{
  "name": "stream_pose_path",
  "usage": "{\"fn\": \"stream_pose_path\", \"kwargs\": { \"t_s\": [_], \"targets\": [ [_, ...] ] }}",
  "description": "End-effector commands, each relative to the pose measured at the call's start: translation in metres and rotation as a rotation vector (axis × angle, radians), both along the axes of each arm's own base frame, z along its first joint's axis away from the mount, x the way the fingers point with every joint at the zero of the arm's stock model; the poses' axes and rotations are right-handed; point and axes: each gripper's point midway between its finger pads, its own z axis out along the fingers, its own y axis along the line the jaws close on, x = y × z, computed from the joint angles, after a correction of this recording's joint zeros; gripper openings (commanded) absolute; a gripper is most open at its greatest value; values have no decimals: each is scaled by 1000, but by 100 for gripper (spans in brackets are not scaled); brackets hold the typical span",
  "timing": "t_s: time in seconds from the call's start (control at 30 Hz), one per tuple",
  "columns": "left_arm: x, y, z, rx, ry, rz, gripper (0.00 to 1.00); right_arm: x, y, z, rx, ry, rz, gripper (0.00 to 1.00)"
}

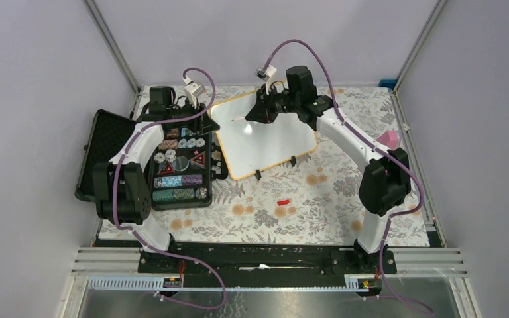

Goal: Write a sentence on the whiteboard

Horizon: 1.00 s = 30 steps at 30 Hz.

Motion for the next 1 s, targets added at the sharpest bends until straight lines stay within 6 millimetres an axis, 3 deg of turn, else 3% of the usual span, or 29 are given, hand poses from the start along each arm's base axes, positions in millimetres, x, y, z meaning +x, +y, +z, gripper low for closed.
{"fn": "stream_pose_path", "kwargs": {
  "t_s": [0.0, 0.07, 0.13, 0.3, 0.6, 0.8, 0.97],
  "targets": [
    [8, 19, 26, -17, -109, 45, 47, -4, 9, 22, 29, -34, 58, 0],
    [5, 32, 41, -57, -127, 62, 57, -14, 8, 24, 33, -13, 86, 0],
    [-2, 38, 51, -76, -136, 56, 60, -22, 5, 29, 34, -2, 98, 0],
    [-15, 35, 45, -91, -92, 35, 61, -18, 6, 33, 48, 9, 66, 0],
    [-2, 30, 45, -161, -82, 27, 59, 4, 17, 36, 87, -7, 19, 0],
    [1, 23, 36, -204, -36, -24, 59, 12, 19, 22, 80, -14, 4, 0],
    [5, 14, 38, -253, -38, -33, 53, 18, 16, 27, 72, -68, -16, 0]
  ]
}}
